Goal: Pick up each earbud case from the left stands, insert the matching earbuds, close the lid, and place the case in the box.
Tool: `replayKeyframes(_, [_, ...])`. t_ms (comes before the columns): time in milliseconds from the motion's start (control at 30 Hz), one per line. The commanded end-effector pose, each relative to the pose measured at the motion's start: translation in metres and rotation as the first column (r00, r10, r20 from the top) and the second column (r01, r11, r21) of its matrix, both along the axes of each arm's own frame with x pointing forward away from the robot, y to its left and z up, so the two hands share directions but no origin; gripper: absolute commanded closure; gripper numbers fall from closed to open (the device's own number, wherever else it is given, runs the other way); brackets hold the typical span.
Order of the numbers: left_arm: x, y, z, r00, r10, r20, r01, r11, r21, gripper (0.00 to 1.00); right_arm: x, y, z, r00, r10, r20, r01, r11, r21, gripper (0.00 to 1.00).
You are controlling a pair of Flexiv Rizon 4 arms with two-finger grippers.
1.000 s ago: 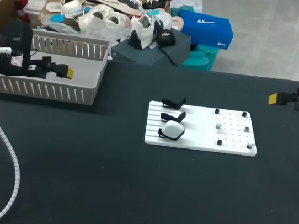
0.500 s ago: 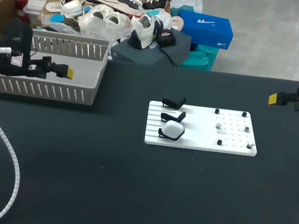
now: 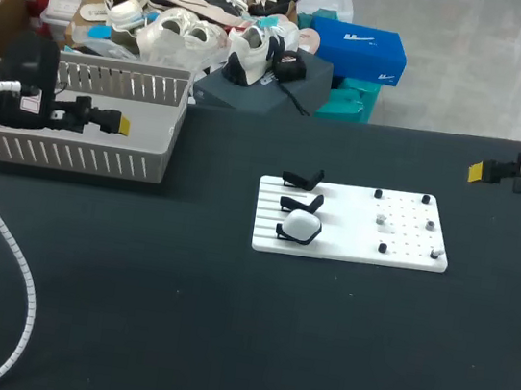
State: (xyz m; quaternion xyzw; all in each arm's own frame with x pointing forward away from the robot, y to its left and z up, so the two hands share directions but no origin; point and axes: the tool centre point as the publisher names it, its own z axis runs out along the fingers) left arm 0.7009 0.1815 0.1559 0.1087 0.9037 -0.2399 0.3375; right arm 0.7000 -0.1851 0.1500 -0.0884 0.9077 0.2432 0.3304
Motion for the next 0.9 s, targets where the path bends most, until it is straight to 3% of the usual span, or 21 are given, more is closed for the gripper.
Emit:
replayKeyframes(33, [-0.002,0.006,0.003,0.998,-0.055,0.022,0.056,0.998,-0.021,0.0,0.0,0.0,0.0,1.0,0.0,0.0,0.0,1.0,0.0,0.0])
replayKeyframes(300, [-0.008,0.003,0.011,0.977,-0.199,0.077,0.201,0.979,-0.019,0.0,0.0,0.0,0.0,1.0,0.0,0.0,0.0,1.0,0.0,0.0])
replayKeyframes(467, [-0.009,-0.002,0.02,0.937,-0.322,0.137,0.325,0.946,-0.001,0.0,0.0,0.0,0.0,1.0,0.0,0.0,0.0,1.0,0.0,0.0])
replayKeyframes(633, [-0.01,-0.011,0.026,0.865,-0.457,0.209,0.465,0.885,0.013,0.0,0.0,0.0,0.0,1.0,0.0,0.0,0.0,1.0,0.0,0.0])
replayKeyframes(667, [-0.01,-0.013,0.027,0.831,-0.51,0.224,0.525,0.851,-0.012,0.0,0.0,0.0,0.0,1.0,0.0,0.0,0.0,1.0,0.0,0.0])
replayKeyframes(900, [0.004,-0.028,0.015,0.727,-0.625,0.284,0.631,0.772,0.082,0.0,0.0,0.0,0.0,1.0,0.0,0.0,0.0,1.0,0.0,0.0])
